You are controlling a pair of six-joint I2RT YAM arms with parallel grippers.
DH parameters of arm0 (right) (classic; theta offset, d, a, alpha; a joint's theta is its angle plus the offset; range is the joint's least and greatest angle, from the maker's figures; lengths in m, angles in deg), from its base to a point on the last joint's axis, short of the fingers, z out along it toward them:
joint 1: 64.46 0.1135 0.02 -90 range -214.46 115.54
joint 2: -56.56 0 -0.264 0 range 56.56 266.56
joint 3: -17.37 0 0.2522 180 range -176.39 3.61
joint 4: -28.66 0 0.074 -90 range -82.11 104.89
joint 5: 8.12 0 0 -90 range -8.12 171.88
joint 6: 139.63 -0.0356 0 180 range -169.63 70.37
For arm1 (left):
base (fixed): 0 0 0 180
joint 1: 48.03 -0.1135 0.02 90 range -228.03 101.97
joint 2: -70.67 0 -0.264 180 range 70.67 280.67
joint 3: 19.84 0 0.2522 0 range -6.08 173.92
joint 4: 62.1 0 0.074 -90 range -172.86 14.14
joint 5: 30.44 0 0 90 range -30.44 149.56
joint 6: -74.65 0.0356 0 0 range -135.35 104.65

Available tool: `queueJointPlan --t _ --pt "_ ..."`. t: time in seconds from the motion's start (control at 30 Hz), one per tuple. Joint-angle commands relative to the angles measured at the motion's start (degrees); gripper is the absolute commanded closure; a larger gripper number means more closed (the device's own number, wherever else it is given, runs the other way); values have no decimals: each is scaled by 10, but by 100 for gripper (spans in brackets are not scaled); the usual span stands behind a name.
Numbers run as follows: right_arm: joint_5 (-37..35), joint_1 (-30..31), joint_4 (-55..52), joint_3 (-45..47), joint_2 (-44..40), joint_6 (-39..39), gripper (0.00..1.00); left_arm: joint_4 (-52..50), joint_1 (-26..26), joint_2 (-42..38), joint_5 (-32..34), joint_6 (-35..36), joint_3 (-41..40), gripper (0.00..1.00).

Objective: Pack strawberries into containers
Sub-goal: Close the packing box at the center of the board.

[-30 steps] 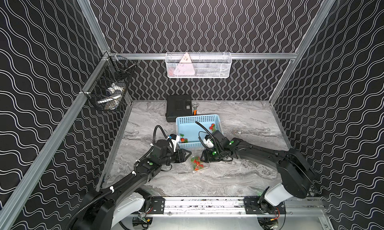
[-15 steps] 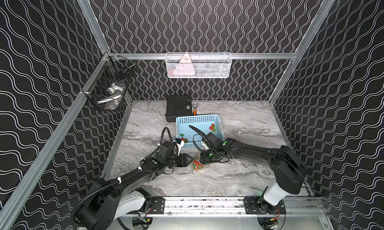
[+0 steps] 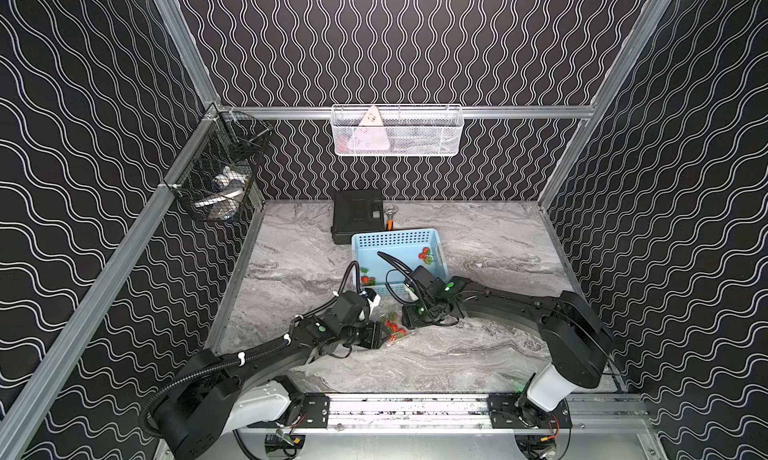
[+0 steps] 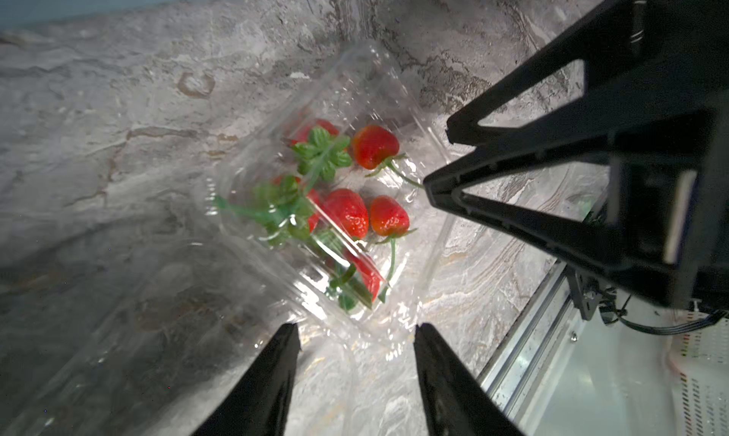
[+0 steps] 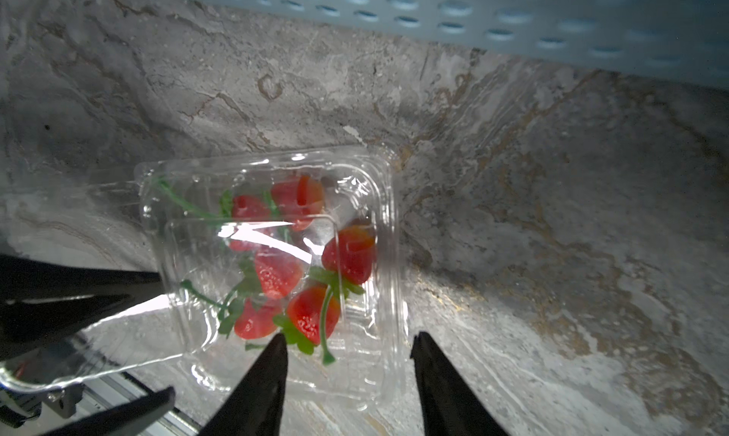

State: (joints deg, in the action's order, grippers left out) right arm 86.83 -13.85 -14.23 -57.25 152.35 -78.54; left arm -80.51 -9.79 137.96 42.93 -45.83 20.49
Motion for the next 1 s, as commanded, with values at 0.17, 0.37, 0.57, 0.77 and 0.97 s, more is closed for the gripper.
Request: queueJointPlan --t 0.17,0.37,0.57,0.77,0.97 --pt "-13 1 3 9 -3 0 47 -17 17 30 37 24 8 47" --pt "-13 2 6 13 -3 -1 47 -4 19 50 38 24 10 47" --pt "-12 2 7 14 -2 -2 47 16 19 76 34 22 11 47" --pt "-7 1 10 16 -2 -3 47 35 19 98 31 18 -1 48" --pt "-6 0 13 15 -8 -2 47 10 15 77 44 28 20 47"
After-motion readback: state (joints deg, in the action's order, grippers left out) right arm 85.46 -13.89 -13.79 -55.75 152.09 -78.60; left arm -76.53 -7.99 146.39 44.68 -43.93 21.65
